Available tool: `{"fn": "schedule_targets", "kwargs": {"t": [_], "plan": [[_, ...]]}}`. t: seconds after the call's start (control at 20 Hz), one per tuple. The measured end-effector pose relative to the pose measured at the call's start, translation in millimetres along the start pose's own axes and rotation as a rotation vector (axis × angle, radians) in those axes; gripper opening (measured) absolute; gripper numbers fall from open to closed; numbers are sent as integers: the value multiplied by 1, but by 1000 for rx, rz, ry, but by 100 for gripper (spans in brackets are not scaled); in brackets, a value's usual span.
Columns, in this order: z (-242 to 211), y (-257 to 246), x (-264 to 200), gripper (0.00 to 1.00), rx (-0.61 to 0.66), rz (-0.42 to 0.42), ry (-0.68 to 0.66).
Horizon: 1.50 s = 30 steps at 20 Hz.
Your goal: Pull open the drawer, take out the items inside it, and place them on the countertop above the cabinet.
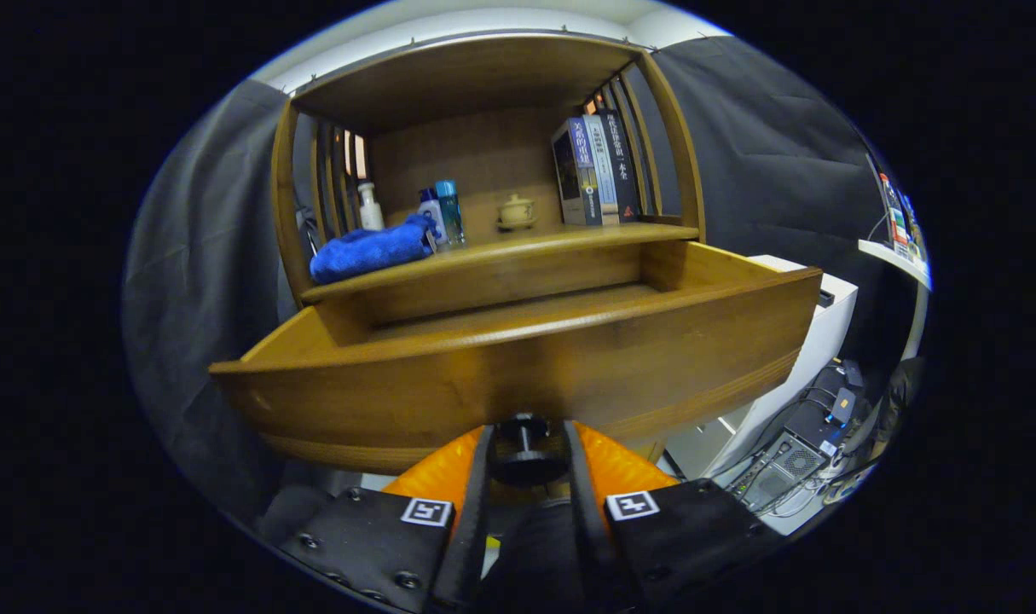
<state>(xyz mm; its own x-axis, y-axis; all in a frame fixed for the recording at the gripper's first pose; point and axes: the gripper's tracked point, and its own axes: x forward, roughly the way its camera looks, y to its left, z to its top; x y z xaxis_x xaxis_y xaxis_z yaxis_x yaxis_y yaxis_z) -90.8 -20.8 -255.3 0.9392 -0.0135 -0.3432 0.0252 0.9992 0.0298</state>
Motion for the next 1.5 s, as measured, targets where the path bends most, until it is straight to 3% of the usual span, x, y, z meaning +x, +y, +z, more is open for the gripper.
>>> {"fn": "schedule_targets", "kwargs": {"t": [0.05, 0.2, 0.5, 0.85, 1.2, 1.5], "plan": [[13, 2, -4, 55, 1, 4, -17], [49, 11, -15, 87, -42, 16, -70], [105, 34, -5, 94, -57, 59, -109], [140, 45, 42, 98, -72, 67, -6], [127, 54, 92, 99, -30, 100, 216], [87, 37, 127, 99, -56, 42, 447]]}}
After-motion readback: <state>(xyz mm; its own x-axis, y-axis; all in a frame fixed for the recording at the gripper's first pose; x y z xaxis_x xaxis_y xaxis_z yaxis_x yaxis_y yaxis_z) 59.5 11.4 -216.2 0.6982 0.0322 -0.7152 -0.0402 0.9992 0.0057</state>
